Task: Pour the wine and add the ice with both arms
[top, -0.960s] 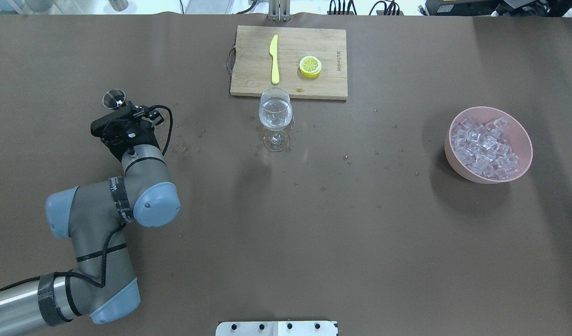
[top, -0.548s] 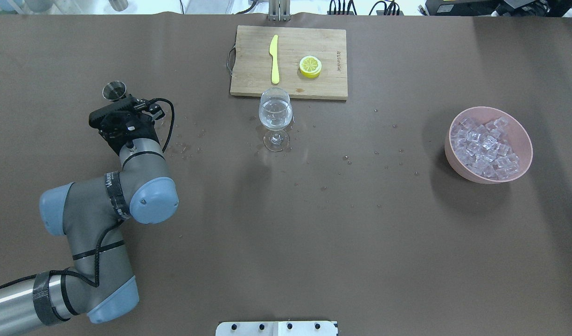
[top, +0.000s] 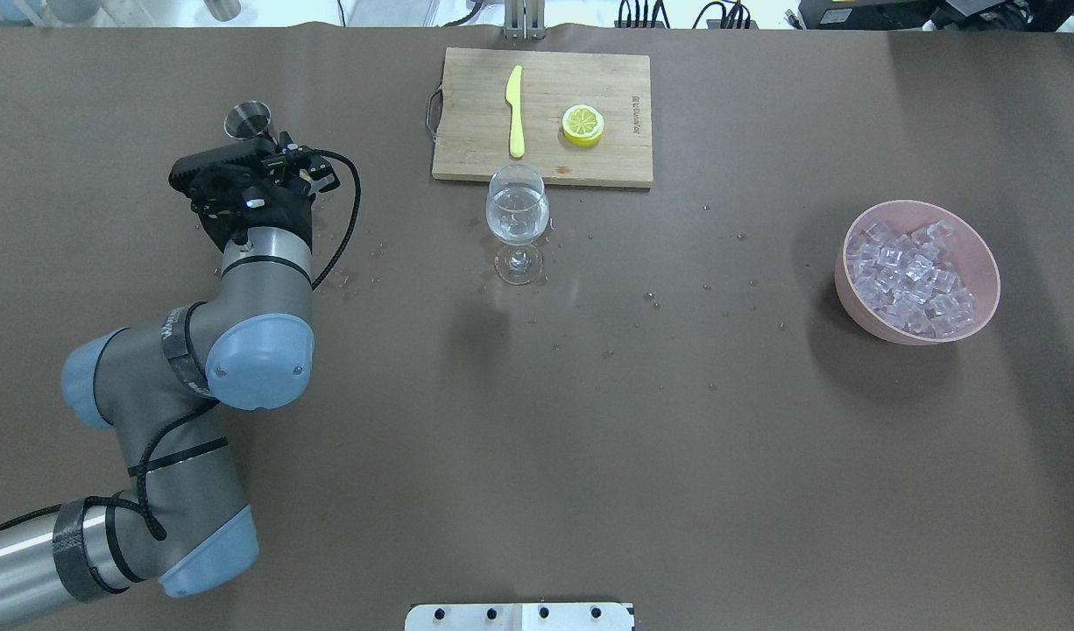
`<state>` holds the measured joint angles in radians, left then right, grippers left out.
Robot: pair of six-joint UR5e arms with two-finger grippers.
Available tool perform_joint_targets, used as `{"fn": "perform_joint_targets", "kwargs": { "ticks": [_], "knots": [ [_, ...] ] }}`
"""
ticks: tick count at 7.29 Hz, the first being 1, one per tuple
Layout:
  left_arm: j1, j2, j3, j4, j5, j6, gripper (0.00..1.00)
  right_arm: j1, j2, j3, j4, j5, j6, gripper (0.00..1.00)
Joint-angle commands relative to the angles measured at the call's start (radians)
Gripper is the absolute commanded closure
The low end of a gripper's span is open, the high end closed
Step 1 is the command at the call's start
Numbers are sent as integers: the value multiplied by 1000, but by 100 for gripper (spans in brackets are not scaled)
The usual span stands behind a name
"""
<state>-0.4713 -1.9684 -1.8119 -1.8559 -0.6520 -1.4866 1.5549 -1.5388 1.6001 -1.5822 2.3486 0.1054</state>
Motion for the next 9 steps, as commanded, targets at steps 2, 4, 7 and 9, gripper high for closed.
{"fn": "perform_joint_targets", "kwargs": {
  "ticks": [2, 4, 7, 9],
  "knots": [
    [-1, -1, -6, -190, -40, 199, 100, -6, 6, 0, -1, 6, 10, 0],
    [-1, -56, -9, -204, -67, 223, 100, -9, 6, -2, -1, 6, 10, 0],
    [-6, -99, -3, -343, -292, 400, 100, -16, 9, 4, 1, 6, 8, 0],
    [-4, -109, -6, -359, -394, 497, 100, -19, 25, 11, 4, 2, 8, 0]
  ]
}}
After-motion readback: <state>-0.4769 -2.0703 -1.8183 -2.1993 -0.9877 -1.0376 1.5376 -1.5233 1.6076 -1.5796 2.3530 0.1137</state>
